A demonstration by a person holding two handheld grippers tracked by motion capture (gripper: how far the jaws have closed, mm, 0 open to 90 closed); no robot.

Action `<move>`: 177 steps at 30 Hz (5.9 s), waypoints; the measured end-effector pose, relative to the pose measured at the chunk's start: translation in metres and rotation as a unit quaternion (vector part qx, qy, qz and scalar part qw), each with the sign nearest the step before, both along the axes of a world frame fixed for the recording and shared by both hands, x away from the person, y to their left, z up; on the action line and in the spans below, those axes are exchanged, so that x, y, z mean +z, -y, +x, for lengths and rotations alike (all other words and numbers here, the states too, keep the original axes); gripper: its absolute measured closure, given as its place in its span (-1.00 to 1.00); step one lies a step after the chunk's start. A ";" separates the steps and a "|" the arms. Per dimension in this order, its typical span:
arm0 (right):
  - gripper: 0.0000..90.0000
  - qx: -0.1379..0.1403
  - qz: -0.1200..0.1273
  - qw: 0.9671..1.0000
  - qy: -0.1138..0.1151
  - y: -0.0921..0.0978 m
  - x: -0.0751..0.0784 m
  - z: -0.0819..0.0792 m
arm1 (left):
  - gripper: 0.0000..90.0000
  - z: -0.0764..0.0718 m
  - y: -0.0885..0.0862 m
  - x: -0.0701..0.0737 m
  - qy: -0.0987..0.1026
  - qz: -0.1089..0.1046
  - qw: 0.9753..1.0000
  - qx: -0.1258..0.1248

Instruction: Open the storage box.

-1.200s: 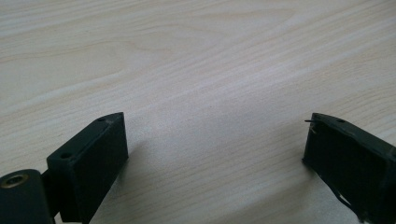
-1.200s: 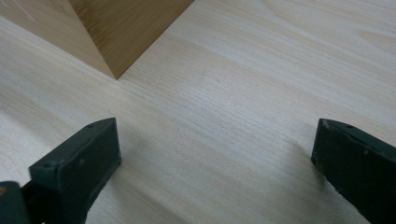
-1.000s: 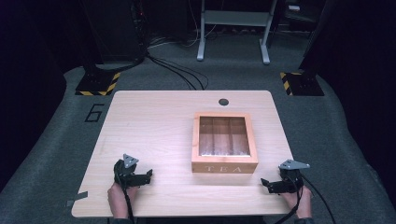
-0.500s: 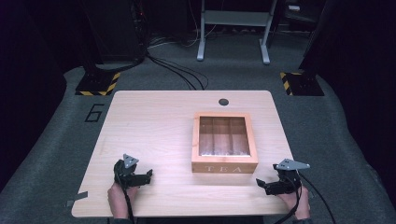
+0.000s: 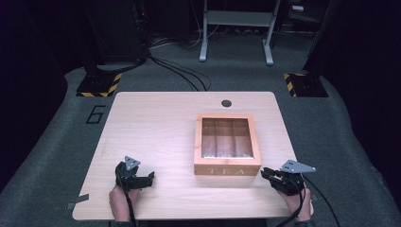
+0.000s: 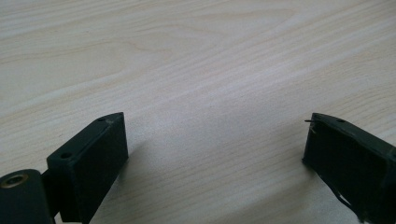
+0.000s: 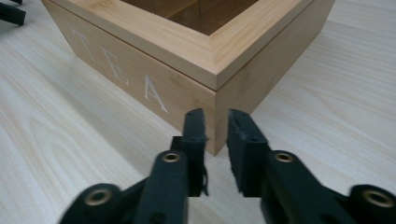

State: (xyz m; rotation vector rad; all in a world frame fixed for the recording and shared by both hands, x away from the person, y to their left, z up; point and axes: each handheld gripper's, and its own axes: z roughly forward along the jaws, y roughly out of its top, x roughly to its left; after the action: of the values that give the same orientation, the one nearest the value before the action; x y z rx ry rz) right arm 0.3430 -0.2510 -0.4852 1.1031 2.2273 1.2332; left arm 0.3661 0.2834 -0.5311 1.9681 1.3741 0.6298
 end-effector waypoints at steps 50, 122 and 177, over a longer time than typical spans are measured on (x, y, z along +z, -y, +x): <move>0.99 -0.009 0.041 0.998 0.044 -0.004 -0.006 0.000 | -0.87 0.001 -0.001 0.000 -0.005 -0.006 1.000 -0.001; 0.99 0.045 0.061 0.992 0.104 -0.016 0.067 0.057 | -0.87 0.001 -0.001 0.000 -0.005 -0.006 1.000 -0.001; 1.00 0.059 0.085 0.990 0.095 -0.021 0.107 0.127 | -0.86 0.001 -0.001 0.000 -0.003 -0.004 1.000 -0.002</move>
State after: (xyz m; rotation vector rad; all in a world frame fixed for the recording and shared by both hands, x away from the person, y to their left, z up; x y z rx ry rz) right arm 0.4701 -0.2302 -0.3781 0.8803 2.0997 1.5330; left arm 0.3666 0.2843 -0.5314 1.9676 1.3746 0.6158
